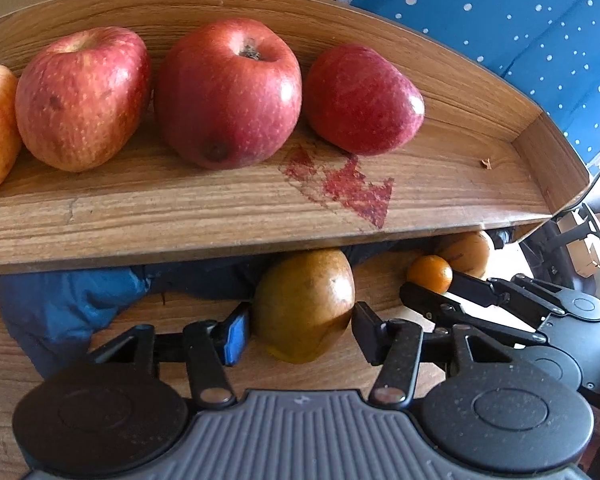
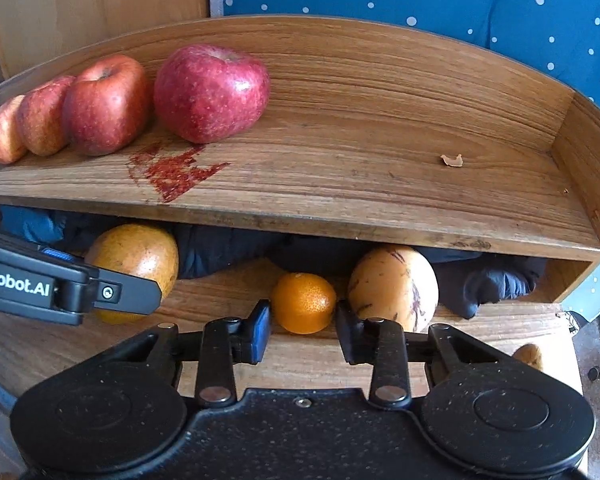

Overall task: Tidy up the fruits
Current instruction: 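Grasp a brown pear with the left tool while the right tool grasps a mandarin, then carry the pear and mandarin onto the tray and open both tools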

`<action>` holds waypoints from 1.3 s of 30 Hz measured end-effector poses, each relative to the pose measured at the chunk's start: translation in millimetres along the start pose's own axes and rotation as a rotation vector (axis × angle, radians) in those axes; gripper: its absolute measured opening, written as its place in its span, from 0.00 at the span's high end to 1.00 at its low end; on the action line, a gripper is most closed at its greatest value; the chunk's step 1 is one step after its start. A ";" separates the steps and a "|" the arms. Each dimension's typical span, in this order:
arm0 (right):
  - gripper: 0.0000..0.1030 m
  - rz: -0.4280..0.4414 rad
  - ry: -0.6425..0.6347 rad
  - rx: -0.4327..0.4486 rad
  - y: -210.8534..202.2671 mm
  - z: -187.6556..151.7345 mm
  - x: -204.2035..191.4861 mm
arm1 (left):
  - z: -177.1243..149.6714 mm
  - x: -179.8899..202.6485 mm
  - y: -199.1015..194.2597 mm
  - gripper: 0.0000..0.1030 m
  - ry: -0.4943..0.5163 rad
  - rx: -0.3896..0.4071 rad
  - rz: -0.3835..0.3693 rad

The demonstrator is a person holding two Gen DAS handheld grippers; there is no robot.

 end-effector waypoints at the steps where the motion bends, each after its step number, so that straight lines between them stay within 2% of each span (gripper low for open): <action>1: 0.65 0.006 0.002 0.003 -3.4 -2.0 0.8 | -2.1 0.8 -1.5 0.44 0.001 -0.002 0.000; 8: 0.64 0.047 0.001 0.037 -32.4 -10.8 4.5 | -20.0 11.7 -20.3 0.45 0.018 0.010 0.009; 22: 0.64 0.079 -0.025 0.053 -93.1 -60.7 -2.4 | -57.4 46.9 -54.2 0.45 0.052 0.044 0.011; 29: 0.64 0.088 -0.021 0.009 -102.4 -84.6 -1.2 | -77.8 61.0 -62.5 0.45 0.063 0.025 0.001; 39: 0.64 0.089 -0.009 -0.030 -104.1 -100.8 -1.9 | -97.7 71.2 -66.4 0.45 0.076 0.000 -0.002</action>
Point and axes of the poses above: each gripper's, at about its wrist camera, not at the fingertips, and y roughly the way its jaws point, x to its right, z to its top, the point moved 5 cm from there along y, roughly the way its jaws point, and after that the axes turned 1 degree about -x, right-handed, at the moved point
